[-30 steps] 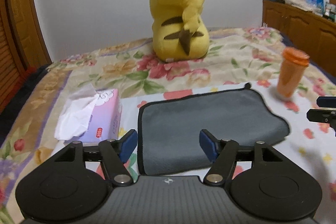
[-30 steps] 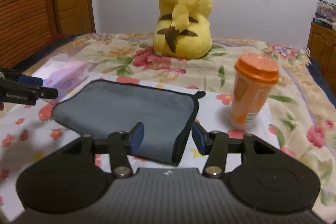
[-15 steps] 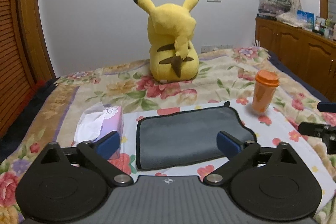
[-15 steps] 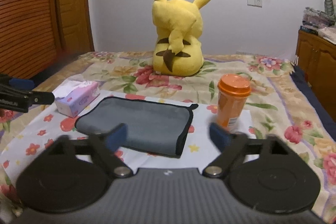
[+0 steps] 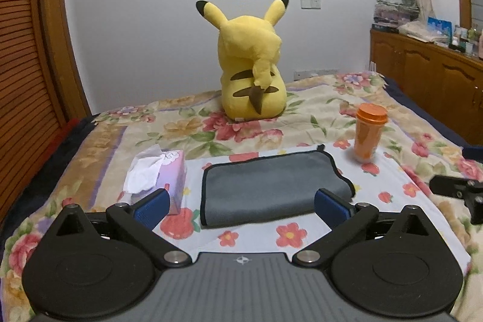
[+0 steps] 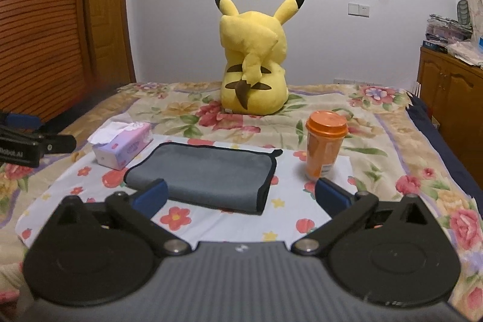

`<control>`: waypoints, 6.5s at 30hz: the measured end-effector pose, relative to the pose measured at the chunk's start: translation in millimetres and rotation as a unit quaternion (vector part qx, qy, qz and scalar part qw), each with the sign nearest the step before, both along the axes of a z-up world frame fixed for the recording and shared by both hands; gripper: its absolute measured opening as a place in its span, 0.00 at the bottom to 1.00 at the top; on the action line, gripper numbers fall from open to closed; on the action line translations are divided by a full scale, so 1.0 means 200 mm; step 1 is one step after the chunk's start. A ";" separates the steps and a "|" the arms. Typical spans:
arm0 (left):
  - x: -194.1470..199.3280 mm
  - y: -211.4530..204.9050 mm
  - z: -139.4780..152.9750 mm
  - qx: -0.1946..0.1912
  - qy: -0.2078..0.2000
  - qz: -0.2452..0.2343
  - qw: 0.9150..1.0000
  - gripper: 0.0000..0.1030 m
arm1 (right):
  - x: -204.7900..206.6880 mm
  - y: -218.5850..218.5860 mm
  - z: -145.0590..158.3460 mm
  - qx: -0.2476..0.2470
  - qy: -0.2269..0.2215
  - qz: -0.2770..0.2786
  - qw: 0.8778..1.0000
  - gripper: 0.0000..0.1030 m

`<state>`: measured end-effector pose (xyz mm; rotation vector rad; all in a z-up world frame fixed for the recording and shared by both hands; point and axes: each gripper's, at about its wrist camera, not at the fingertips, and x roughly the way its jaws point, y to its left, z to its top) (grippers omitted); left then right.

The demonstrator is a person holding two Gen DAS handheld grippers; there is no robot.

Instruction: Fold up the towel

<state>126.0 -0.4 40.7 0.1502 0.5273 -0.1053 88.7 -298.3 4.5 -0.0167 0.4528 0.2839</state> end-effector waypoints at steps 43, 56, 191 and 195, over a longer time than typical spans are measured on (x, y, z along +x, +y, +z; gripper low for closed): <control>-0.46 -0.05 -0.30 -0.033 0.037 0.009 0.999 1.00 | -0.43 0.05 -0.20 -0.001 0.011 -0.006 1.000 1.00; -0.49 -0.03 -0.33 -0.035 0.017 0.013 0.999 1.00 | -0.44 0.05 -0.26 -0.017 0.006 -0.022 1.000 1.00; -0.63 -0.06 -0.22 -0.021 -0.107 0.005 0.994 1.00 | -0.54 -0.03 -0.19 0.013 -0.088 -0.054 0.995 1.00; -0.63 -0.06 -0.22 -0.021 -0.107 0.005 0.994 1.00 | -0.54 -0.03 -0.19 0.013 -0.087 -0.054 0.995 1.00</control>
